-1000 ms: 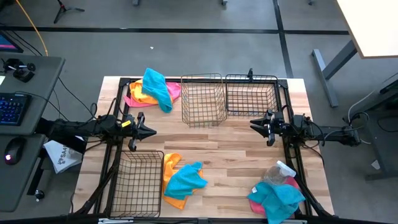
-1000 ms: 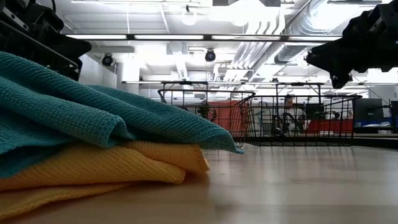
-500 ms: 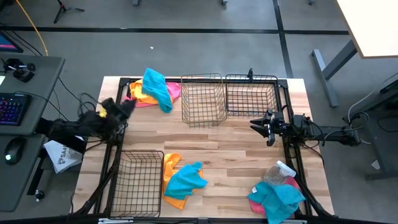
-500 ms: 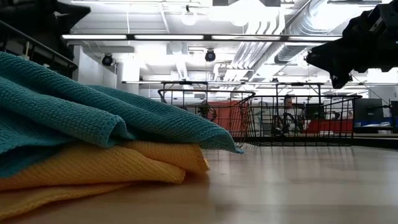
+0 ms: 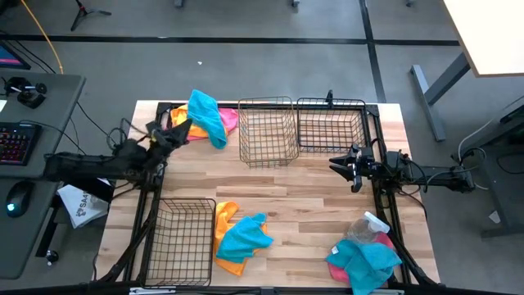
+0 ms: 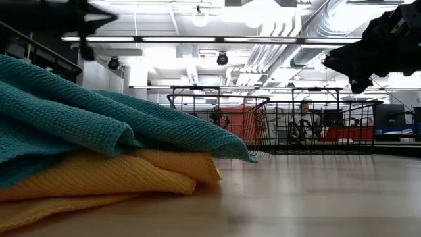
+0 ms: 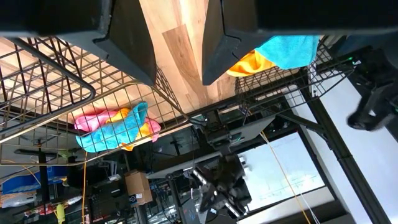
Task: Sort microfiber towel by color & place in baskets
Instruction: Put the top blue towel into the bottom black wire basket
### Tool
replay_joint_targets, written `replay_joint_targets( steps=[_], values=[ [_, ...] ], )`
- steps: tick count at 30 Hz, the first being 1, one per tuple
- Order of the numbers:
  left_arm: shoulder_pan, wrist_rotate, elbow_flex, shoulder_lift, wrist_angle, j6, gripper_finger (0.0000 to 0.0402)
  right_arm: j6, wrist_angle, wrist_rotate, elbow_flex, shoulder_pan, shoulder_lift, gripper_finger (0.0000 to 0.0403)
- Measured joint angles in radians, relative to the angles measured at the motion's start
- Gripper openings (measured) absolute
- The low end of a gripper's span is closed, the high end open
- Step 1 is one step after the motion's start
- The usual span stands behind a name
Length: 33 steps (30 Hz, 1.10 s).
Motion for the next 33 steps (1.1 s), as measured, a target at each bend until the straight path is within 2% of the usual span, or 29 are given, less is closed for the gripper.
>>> replay_joint_targets(
  steps=[2,4,7,10,12,14,16,18,21,23,25,27,30,33],
  values=[
    [0.071,0.138,0.093,0.117,-0.035,0.046,0.0001,0.0,0.0,0.0,0.0,0.0,0.0,0.0124],
    [0.163,0.312,0.205,0.22,-0.158,0.094,0.0001,0.0,0.0,0.0,0.0,0.0,0.0,0.0124],
    [0.338,0.571,0.404,0.349,-0.527,0.22,0.0001,0.0,0.0,0.0,0.0,0.0,0.0,0.0124],
    [0.503,0.669,0.6,0.466,-0.922,0.328,0.0001,0.0,0.0,0.0,0.0,0.0,0.0,0.0124],
    [0.589,0.672,0.699,0.539,-1.141,0.426,0.0001,0.0,0.0,0.0,0.0,0.0,0.0,0.0124],
    [0.655,0.633,0.764,0.596,-1.259,0.502,0.0001,0.0,0.0,0.0,0.0,0.0,0.0,0.0124],
    [0.699,0.576,0.79,0.637,-1.289,0.545,0.0001,0.0,0.0,0.0,0.0,0.0,0.0,0.0124],
    [0.733,0.557,0.794,0.673,-1.294,0.525,0.0001,0.0,0.0,0.0,0.0,0.0,0.0,0.0124],
    [0.76,0.592,0.796,0.706,-1.295,0.449,0.0001,0.0,0.0,0.0,0.0,0.0,0.0,0.0124],
    [0.772,0.663,0.797,0.725,-1.318,0.444,0.0001,0.0,0.0,0.0,0.0,0.0,0.0,0.0124],
    [0.768,0.709,0.796,0.732,-1.366,0.444,0.0001,0.0,0.0,0.0,0.0,0.0,0.0,0.0124],
    [0.738,0.706,0.796,0.73,-1.417,0.474,0.0001,0.0,0.0,0.0,0.0,0.0,0.0,0.0124],
    [0.666,0.65,0.796,0.725,-1.567,0.514,0.0001,0.0,0.0,0.0,0.0,0.0,0.0,0.0124],
    [0.564,0.536,0.776,0.717,-1.657,0.549,0.0011,0.0,0.0,0.0,0.0,0.0,0.0,0.0124]
  ],
)
